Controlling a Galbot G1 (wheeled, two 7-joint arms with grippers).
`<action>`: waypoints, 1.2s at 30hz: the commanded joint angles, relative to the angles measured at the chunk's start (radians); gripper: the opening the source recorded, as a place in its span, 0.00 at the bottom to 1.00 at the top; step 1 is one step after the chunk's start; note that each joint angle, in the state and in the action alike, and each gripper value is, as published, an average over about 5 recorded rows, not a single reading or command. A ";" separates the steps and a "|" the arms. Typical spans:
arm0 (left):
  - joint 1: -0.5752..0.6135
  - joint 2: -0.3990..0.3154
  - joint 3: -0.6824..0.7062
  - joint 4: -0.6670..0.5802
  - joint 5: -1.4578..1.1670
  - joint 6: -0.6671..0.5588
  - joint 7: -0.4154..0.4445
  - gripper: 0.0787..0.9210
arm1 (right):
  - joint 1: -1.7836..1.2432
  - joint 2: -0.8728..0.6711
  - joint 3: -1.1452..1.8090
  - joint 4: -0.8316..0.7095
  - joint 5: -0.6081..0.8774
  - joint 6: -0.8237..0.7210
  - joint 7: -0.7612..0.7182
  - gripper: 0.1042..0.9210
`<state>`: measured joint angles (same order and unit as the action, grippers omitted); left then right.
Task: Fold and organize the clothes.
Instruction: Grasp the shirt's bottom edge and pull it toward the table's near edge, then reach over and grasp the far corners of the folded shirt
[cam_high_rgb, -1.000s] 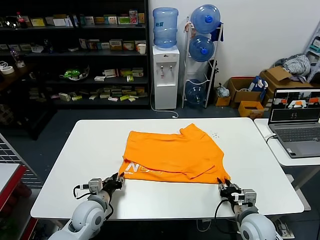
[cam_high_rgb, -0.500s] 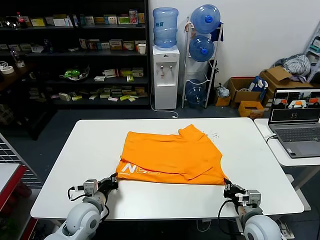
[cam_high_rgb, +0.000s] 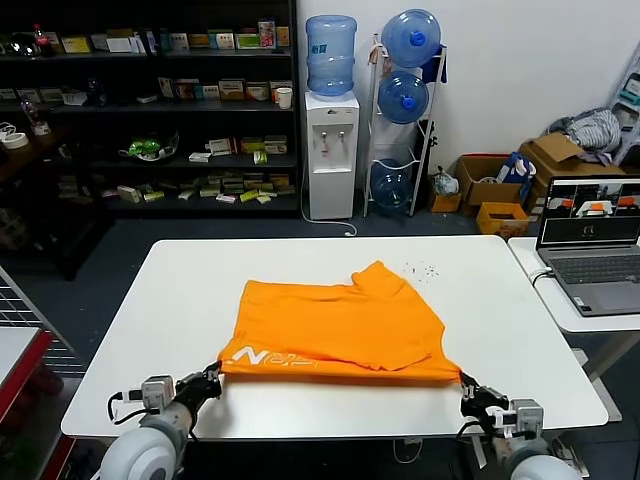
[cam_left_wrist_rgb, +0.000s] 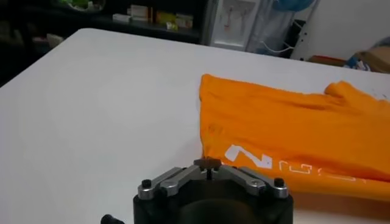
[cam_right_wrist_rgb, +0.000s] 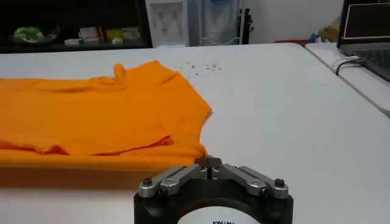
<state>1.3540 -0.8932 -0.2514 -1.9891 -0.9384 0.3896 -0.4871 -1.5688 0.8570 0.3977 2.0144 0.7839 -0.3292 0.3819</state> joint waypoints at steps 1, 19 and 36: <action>0.246 0.032 -0.056 -0.183 -0.042 0.011 -0.041 0.01 | -0.191 -0.014 0.045 0.115 -0.018 -0.003 0.019 0.02; 0.154 0.039 -0.167 -0.188 -0.051 0.022 0.014 0.45 | -0.025 -0.037 0.066 0.109 -0.048 0.027 0.006 0.49; -0.648 -0.201 0.192 0.589 0.080 -0.052 0.222 0.88 | 1.053 0.278 -0.442 -0.781 0.040 -0.009 -0.119 0.88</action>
<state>1.1261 -0.9548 -0.2405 -1.8564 -0.9111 0.3609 -0.3604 -0.9792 0.9695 0.1705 1.6686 0.8025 -0.3153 0.3206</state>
